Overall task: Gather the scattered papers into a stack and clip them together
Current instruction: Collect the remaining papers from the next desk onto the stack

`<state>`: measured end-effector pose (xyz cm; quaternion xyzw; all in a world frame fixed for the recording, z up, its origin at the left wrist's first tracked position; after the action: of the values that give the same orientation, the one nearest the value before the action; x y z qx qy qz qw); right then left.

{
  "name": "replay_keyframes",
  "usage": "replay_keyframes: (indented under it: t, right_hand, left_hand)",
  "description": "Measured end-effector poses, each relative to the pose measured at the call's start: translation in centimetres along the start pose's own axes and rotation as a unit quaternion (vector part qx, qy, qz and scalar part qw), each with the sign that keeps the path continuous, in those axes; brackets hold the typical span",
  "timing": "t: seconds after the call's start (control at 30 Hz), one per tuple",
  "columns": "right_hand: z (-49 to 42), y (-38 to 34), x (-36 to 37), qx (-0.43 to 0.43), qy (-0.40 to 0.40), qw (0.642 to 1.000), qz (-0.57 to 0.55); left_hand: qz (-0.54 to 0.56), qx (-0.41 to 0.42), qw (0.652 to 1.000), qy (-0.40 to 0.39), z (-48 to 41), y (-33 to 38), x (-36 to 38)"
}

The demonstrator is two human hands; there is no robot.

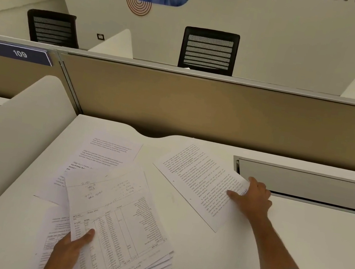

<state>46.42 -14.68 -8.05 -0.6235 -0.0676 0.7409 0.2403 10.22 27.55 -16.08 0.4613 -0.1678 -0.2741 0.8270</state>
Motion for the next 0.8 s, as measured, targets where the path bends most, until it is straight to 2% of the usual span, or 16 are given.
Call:
replay_keyframes:
  t: [0.2, 0.37, 0.47, 0.63, 0.8]
  right_hand:
    - [-1.4, -0.4, 0.2, 0.011, -0.041, 0.999, 0.009]
    - [-0.4, 0.4, -0.6, 0.027, -0.003, 0.977, -0.212]
    - [0.3, 1.8, -0.2, 0.07, -0.015, 0.94, -0.334]
    - [1.4, 5.4, 1.9, 0.195, -0.091, 0.856, -0.47]
    - [10.1, 6.0, 2.3, 0.2, -0.172, 0.778, -0.571]
  left_hand:
    - [-0.006, 0.009, 1.0, 0.006, -0.2, 0.1, 0.0]
    - [-0.014, 0.003, 1.0, -0.005, -0.1, 0.1, 0.1]
    - [-0.011, 0.02, 1.0, -0.019, 0.5, 0.5, 0.6]
    - [-0.002, 0.038, 0.998, -0.048, 2.3, 1.2, 2.5]
    - [0.006, 0.029, 0.998, -0.061, 4.1, 1.7, 2.6]
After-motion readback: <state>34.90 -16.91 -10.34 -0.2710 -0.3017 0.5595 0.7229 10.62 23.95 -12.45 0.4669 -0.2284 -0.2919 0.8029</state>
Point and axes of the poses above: each hand's wrist, its own z-axis away from the middle knuckle, its own x-axis out of the palm, y = z × x, the point moved 10 cm from there along -z, towards the middle knuckle, and after that the axes turned 9 degrees about x, right-handed, at the moved point
